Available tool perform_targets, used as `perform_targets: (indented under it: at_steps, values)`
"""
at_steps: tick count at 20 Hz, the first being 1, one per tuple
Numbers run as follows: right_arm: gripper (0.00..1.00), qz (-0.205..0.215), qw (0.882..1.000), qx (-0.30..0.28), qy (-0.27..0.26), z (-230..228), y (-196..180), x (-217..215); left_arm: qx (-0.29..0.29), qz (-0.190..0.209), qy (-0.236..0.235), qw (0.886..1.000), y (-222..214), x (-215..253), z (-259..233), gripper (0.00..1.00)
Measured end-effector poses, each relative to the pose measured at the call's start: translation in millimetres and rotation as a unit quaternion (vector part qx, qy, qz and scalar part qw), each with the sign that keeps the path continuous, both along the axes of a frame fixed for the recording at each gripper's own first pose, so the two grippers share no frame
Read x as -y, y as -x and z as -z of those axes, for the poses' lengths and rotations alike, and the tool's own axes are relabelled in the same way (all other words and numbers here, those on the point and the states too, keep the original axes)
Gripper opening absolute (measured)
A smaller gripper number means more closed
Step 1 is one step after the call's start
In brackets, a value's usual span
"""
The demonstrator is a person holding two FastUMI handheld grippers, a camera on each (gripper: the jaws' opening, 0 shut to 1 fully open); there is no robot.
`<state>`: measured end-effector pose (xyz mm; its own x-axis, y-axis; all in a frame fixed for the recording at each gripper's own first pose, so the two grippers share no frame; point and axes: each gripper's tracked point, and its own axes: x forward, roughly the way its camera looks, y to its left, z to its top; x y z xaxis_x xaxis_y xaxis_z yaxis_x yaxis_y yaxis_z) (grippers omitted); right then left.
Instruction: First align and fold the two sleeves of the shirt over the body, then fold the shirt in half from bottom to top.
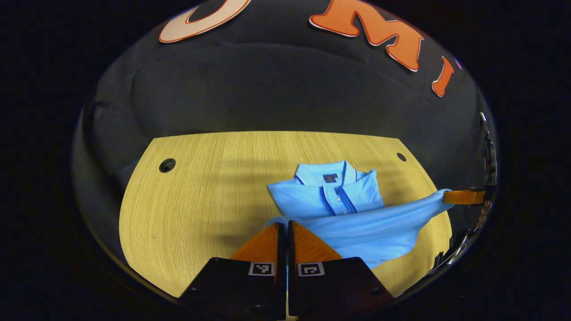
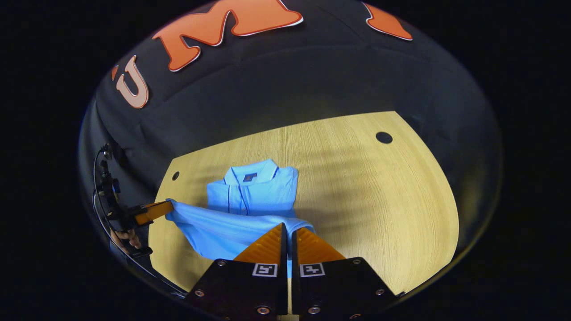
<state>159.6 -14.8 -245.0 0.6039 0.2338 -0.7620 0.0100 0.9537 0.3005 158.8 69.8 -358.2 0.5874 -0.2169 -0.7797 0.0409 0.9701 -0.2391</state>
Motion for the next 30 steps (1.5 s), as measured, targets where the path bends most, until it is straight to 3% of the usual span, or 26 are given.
perform_targets:
  at_steps: [10, 14, 16, 17, 18, 20, 21, 22, 24, 26, 30]
  values:
    - [0.04, 0.013, 1.0, 0.007, 0.004, 14.9, -97.6, -11.2, 0.026, 0.02, -0.035, 0.999, -76.5, -12.2, 22.8, 0.05]
    - [0.04, 0.037, 0.999, -0.002, 0.009, 33.2, -120.1, -9.7, 0.027, 0.014, -0.029, 0.999, -97.7, -11.6, 34.6, 0.05]
    - [0.04, 0.047, 0.999, -0.004, -0.015, 28.3, -120.8, -14.1, 0.028, 0.01, -0.029, 0.999, -101.0, -14.1, 37.5, 0.05]
    - [0.06, 0.053, 0.998, 0.003, -0.029, 20.2, -123.0, -15.9, 0.037, 0.008, -0.026, 0.999, -104.0, -12.0, 33.9, 0.14]
    - [0.18, 0.062, 0.997, 0.019, -0.034, 14.2, -132.2, -15.6, 0.045, 0.004, -0.028, 0.999, -104.5, -13.1, 24.6, 0.17]
    - [0.36, 0.08, 0.994, 0.074, -0.02, -5.3, -148.5, -3.1, 0.09, -0.015, -0.042, 0.995, -111.4, -25.8, -4.3, 0.66]
    - [0.39, 0.084, 0.992, 0.093, -0.016, -17.5, -147.4, 1.6, 0.112, -0.022, -0.048, 0.992, -113.4, -31.6, -20.4, 0.9]
    - [0.59, 0.083, 0.991, 0.104, -0.016, -29.4, -143.9, 5.0, 0.128, -0.025, -0.058, 0.99, -109.9, -36.7, -35.5, 0.93]
    - [0.75, 0.078, 0.989, 0.123, -0.001, -50.4, -128.1, 14.6, 0.149, -0.033, -0.07, 0.986, -103.3, -40.8, -64.4, 0.98]
    - [0.85, 0.07, 0.986, 0.146, 0.026, -69.2, -115.9, 23.3, 0.168, -0.045, -0.065, 0.983, -92.0, -38.1, -93.4, 0.98]
    - [0.95, 0.052, 0.979, 0.19, 0.048, -111.0, -78.7, 30.6, 0.202, -0.059, -0.07, 0.975, -59.4, -38.9, -151.3, 0.98]
